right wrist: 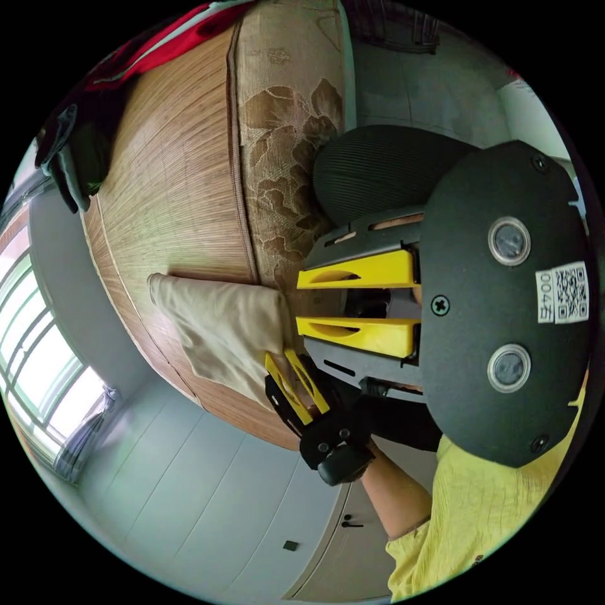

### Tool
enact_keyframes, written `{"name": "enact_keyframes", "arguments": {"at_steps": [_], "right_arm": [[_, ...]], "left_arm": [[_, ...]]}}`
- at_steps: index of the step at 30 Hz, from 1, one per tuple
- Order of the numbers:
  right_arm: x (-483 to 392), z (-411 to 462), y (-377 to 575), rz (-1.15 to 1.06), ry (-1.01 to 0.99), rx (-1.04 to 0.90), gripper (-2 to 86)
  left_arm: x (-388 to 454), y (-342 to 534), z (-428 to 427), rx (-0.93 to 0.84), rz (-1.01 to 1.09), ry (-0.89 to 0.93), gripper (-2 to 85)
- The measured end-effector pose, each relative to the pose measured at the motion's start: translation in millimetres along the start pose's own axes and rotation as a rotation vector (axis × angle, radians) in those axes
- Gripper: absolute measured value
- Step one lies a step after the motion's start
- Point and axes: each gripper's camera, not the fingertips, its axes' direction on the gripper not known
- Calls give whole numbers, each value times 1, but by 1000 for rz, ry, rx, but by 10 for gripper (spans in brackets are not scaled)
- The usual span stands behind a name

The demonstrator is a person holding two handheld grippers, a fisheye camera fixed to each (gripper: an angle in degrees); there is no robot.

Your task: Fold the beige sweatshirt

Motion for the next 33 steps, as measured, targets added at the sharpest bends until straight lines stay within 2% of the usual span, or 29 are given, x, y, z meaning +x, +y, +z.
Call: {"name": "enact_keyframes", "arguments": {"at_steps": [3, 5, 8, 13, 19, 24, 27, 30, 33], "right_arm": [[-26, 5, 8, -63, 125, 48, 106], [-55, 14, 15, -162, 238, 100, 120], [-97, 39, 24, -312, 392, 139, 128], [-151, 85, 36, -487, 594, 197, 124], [-169, 118, 23, -483, 753, 210, 114], [-145, 119, 16, -377, 662, 144, 124], [-148, 125, 14, -407, 608, 109, 89], [-150, 129, 14, -399, 619, 112, 80], [-144, 127, 11, -381, 579, 113, 80]], "left_arm": [[-32, 3, -14, 39, -121, 91, 32], [-68, 12, -15, 51, -245, 244, 26], [-100, 20, -7, 52, -333, 371, 21], [-117, 25, 2, 50, -353, 435, 17], [-132, 46, 17, 87, -410, 487, 16], [-130, 64, 39, 97, -424, 555, 17], [-125, 78, 48, 112, -441, 582, 18], [-133, 110, 49, 169, -509, 620, 19], [-149, 146, 57, 214, -659, 570, 14]]}}
